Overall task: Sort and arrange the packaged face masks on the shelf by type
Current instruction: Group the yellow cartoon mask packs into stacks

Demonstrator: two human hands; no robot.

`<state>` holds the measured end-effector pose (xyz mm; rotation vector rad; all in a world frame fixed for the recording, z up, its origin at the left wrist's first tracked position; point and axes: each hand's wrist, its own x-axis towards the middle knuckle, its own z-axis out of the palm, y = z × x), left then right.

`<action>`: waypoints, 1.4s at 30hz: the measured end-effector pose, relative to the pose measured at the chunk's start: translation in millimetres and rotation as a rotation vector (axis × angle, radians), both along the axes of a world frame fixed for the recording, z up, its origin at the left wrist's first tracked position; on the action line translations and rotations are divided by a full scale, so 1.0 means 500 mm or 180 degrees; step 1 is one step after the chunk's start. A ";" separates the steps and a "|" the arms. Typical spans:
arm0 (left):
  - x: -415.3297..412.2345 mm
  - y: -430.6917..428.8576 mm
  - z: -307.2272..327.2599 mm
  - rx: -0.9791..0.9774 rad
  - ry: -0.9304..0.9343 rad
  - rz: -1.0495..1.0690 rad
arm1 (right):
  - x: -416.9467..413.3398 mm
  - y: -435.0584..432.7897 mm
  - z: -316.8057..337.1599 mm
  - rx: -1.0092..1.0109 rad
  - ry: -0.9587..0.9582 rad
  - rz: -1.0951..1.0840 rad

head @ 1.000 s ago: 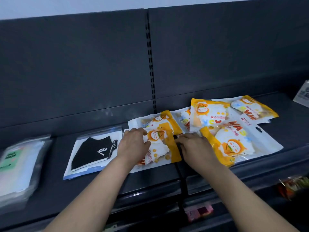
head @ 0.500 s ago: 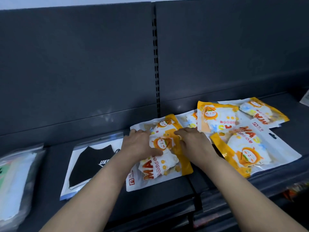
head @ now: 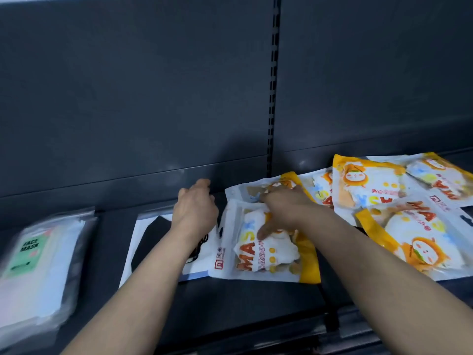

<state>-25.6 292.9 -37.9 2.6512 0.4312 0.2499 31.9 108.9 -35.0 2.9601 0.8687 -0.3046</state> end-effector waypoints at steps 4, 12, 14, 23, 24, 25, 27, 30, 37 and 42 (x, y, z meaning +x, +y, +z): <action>0.002 -0.011 0.000 -0.0034 -0.0005 0.0171 | 0.013 -0.059 0.013 0.0746 0.0434 -0.0491; 0.057 -0.138 0.007 -0.0059 -0.0051 0.0106 | 0.068 -0.296 0.039 0.3337 0.0240 -0.1958; 0.076 -0.186 0.002 0.0079 0.0042 -0.0062 | 0.078 -0.333 0.032 0.3313 0.0035 -0.2193; 0.115 -0.340 -0.050 0.1385 0.1129 0.0001 | 0.105 -0.428 0.045 0.3246 -0.0014 -0.2145; 0.110 -0.339 -0.051 0.1312 0.1075 -0.0022 | 0.109 -0.432 0.047 0.3258 0.0002 -0.2099; 0.104 -0.339 -0.050 0.1147 0.1008 -0.0092 | 0.114 -0.434 0.048 0.3270 0.0038 -0.2058; 0.087 -0.335 -0.043 0.0580 0.0827 -0.0377 | 0.121 -0.432 0.051 0.3296 0.0135 -0.1968; 0.054 -0.322 -0.032 -0.0175 0.0717 -0.0655 | 0.123 -0.415 0.050 0.3341 0.0268 -0.1819; 0.002 -0.297 -0.006 0.0226 0.1194 -0.0210 | 0.107 -0.392 0.047 0.3372 0.0431 -0.1598; -0.003 -0.293 -0.031 -0.0151 0.0676 -0.0454 | 0.085 -0.378 0.044 0.3460 0.0685 -0.1575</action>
